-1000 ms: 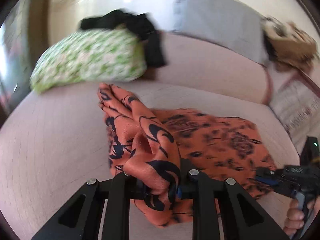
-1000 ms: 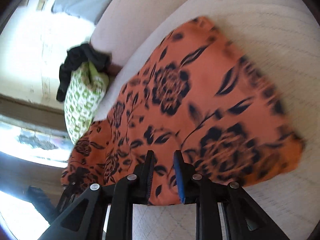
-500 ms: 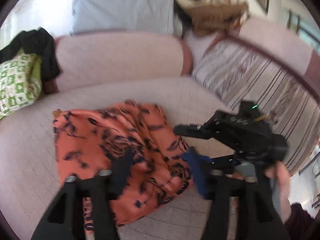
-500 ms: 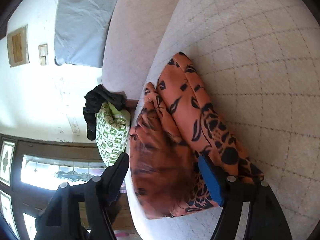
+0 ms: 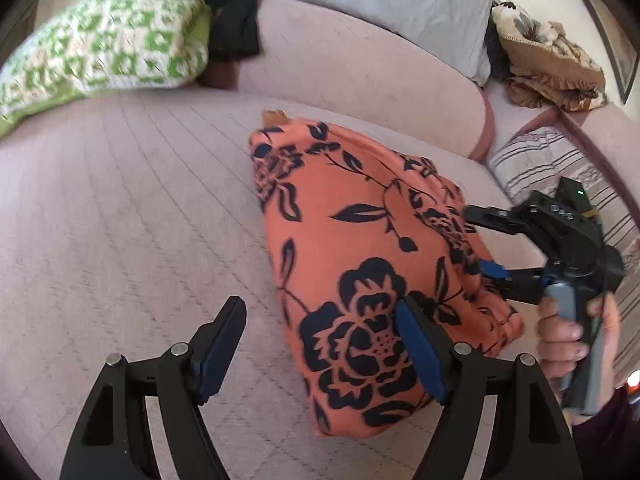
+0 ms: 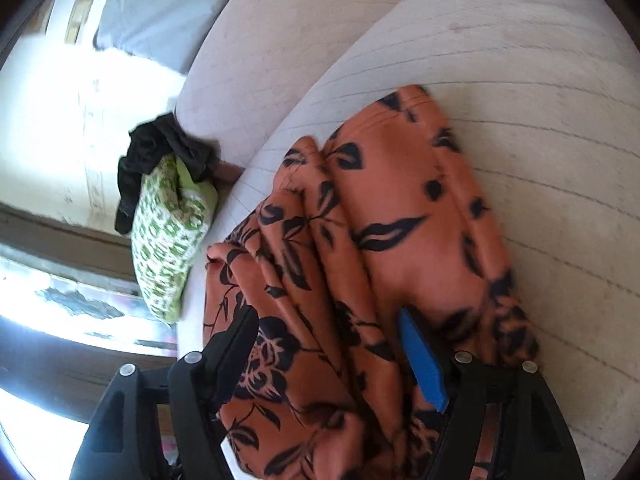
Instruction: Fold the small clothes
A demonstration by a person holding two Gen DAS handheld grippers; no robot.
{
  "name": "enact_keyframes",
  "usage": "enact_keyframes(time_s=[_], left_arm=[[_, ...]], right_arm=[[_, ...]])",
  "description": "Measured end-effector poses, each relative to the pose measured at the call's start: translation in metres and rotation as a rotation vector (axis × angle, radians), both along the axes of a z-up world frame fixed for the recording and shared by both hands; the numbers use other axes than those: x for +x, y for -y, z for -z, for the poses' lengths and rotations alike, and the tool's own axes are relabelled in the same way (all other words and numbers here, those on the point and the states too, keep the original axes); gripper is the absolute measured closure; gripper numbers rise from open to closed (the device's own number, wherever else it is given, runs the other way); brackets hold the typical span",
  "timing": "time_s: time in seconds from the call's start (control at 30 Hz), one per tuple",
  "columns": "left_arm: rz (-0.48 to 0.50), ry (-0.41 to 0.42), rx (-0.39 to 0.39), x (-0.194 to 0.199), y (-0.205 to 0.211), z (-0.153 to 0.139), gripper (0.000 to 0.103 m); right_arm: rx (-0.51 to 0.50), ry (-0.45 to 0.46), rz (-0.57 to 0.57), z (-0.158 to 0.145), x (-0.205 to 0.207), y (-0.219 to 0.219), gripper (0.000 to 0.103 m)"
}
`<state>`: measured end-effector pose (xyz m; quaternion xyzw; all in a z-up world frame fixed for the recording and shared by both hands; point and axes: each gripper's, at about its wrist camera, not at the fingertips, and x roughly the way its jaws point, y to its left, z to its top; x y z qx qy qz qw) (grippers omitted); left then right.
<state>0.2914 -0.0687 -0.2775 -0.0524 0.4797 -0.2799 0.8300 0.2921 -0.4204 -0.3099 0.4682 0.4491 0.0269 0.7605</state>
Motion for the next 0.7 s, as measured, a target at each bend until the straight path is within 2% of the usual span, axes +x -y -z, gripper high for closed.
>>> enact_keyframes(time_s=[0.07,0.13,0.17,0.2,0.23,0.33,0.43,0.53,0.6,0.67,0.7], left_arm=[[0.005,-0.007,0.009,0.001,0.001,0.002,0.025],[0.006,-0.006,0.014,0.002,0.000,0.003,0.025],[0.007,-0.011,0.013,0.002,0.000,0.003,0.025],[0.009,-0.017,0.009,0.002,0.000,0.002,0.025],[0.006,-0.020,0.006,0.003,-0.002,0.002,0.025],[0.007,-0.010,0.004,0.001,-0.002,-0.004,0.025],[0.023,0.015,0.005,-0.006,0.000,-0.009,0.025],[0.039,0.019,-0.002,-0.011,0.002,-0.009,0.025],[0.044,0.018,0.017,-0.014,0.006,-0.005,0.025],[0.052,-0.002,0.060,-0.012,0.015,0.003,0.025],[0.054,-0.014,0.072,-0.011,0.018,0.006,0.025]], right_arm=[[-0.008,0.008,-0.040,-0.001,0.005,-0.013,0.032],[-0.039,0.017,-0.090,-0.006,0.012,-0.033,0.052],[-0.101,0.019,-0.104,-0.012,0.013,-0.042,0.071],[-0.209,0.031,-0.125,-0.021,0.014,-0.055,0.079],[-0.285,0.048,-0.129,-0.029,0.014,-0.064,0.081],[-0.419,0.077,-0.097,-0.046,0.008,-0.076,0.085],[-0.560,0.163,-0.031,-0.078,-0.002,-0.077,0.086],[-0.599,0.202,0.056,-0.097,-0.015,-0.059,0.087],[-0.641,0.173,0.106,-0.098,-0.021,-0.041,0.087],[-0.615,0.058,0.152,-0.079,-0.021,-0.018,0.086],[-0.572,-0.012,0.173,-0.064,-0.020,-0.007,0.080]])
